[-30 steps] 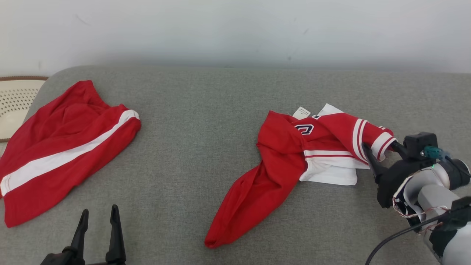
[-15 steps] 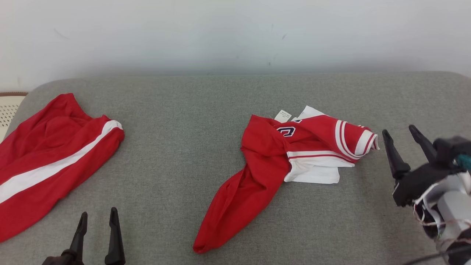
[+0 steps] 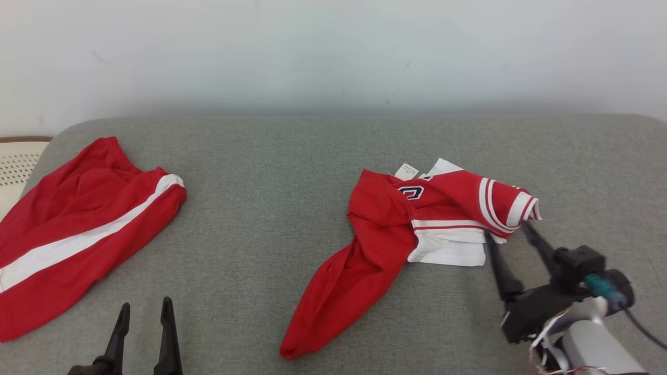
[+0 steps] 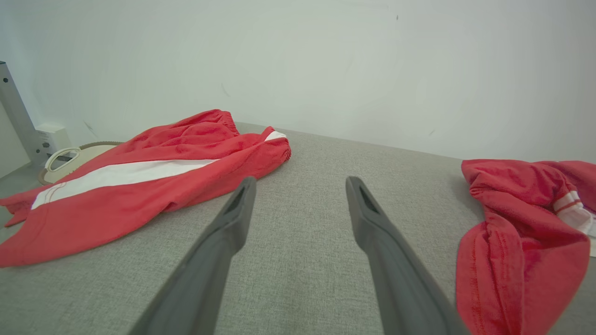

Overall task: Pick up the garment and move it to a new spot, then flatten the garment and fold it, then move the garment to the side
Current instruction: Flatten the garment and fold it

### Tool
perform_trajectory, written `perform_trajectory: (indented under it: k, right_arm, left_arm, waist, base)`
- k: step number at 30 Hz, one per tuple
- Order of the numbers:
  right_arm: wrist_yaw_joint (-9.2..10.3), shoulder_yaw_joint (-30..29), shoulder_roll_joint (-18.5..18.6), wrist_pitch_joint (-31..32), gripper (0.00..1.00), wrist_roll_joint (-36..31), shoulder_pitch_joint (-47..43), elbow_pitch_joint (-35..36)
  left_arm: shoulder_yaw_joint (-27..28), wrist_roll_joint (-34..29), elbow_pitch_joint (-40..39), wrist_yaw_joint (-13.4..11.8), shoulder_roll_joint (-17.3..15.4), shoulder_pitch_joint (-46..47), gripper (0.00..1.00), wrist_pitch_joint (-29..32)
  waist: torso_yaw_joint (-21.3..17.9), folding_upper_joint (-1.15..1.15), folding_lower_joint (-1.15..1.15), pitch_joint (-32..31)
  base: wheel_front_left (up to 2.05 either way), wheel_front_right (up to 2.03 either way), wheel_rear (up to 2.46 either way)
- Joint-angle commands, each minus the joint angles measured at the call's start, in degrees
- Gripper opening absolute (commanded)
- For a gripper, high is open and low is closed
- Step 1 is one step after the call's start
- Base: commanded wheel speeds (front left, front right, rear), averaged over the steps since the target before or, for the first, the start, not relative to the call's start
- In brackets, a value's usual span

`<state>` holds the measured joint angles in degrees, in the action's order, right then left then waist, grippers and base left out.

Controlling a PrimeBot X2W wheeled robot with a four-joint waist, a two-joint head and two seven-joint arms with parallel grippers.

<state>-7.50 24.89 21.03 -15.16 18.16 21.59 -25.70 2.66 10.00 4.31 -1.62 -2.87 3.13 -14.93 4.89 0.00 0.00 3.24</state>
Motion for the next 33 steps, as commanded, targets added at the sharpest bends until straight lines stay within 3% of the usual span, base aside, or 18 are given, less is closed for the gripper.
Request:
perform_trajectory:
  k: [1,12,22,23,24,25,26,33]
  right_arm:
    - [0.01,0.9,-1.0,0.0,1.0,0.5,-0.5,-0.4]
    - [0.01,4.8,-7.4,0.3,1.0,1.5,4.8,-9.4]
    - [0.01,6.2,-8.9,0.1,1.0,1.4,9.6,-19.4]
    - [0.01,6.2,-9.1,0.1,0.58,1.3,10.1,-20.6]
    - [0.01,6.3,-9.3,0.0,0.41,1.2,10.5,-21.5]
    - [0.01,6.2,-9.5,0.0,0.14,1.2,11.1,-22.2]
    - [0.01,6.2,-9.6,0.0,0.0,1.2,11.5,-22.8]
    - [0.02,5.4,-8.8,-0.1,0.0,-0.4,12.1,-21.1]
  left_arm:
    - [0.0,-0.1,-0.1,0.0,0.0,-0.7,1.0,-0.2]
    - [-0.7,0.3,-0.2,-0.3,0.0,-0.4,1.0,-0.2]
    - [-0.9,0.5,0.0,-0.2,0.0,0.5,1.0,-0.2]
    - [-0.9,0.5,0.1,-0.1,0.0,0.6,1.0,-0.2]
    - [-0.8,0.6,0.1,0.0,0.0,0.7,1.0,-0.2]
    - [-0.7,0.6,0.2,0.1,0.0,0.8,1.0,-0.2]
    - [-0.6,0.5,0.2,0.2,0.0,0.9,1.0,-0.2]
    - [-0.2,0.5,0.1,-0.4,0.0,0.3,1.0,-0.2]
  waist:
    - [0.4,0.0,0.0,0.0]
    - [3.4,0.0,0.0,0.6]
    - [5.6,0.0,0.0,1.8]
    - [5.8,0.0,0.0,1.9]
    - [6.0,0.0,0.0,2.1]
    - [6.2,0.0,0.0,2.2]
    - [6.3,0.0,0.0,2.4]
    - [5.7,0.0,0.0,2.4]
  base:
    - [0.0,0.0,0.0]
    - [0.0,0.0,0.0]
    - [0.0,0.0,0.0]
    - [0.0,0.0,0.0]
    - [0.0,0.0,0.0]
    - [0.0,0.0,0.0]
    - [0.0,0.0,0.0]
    - [0.0,0.0,0.0]
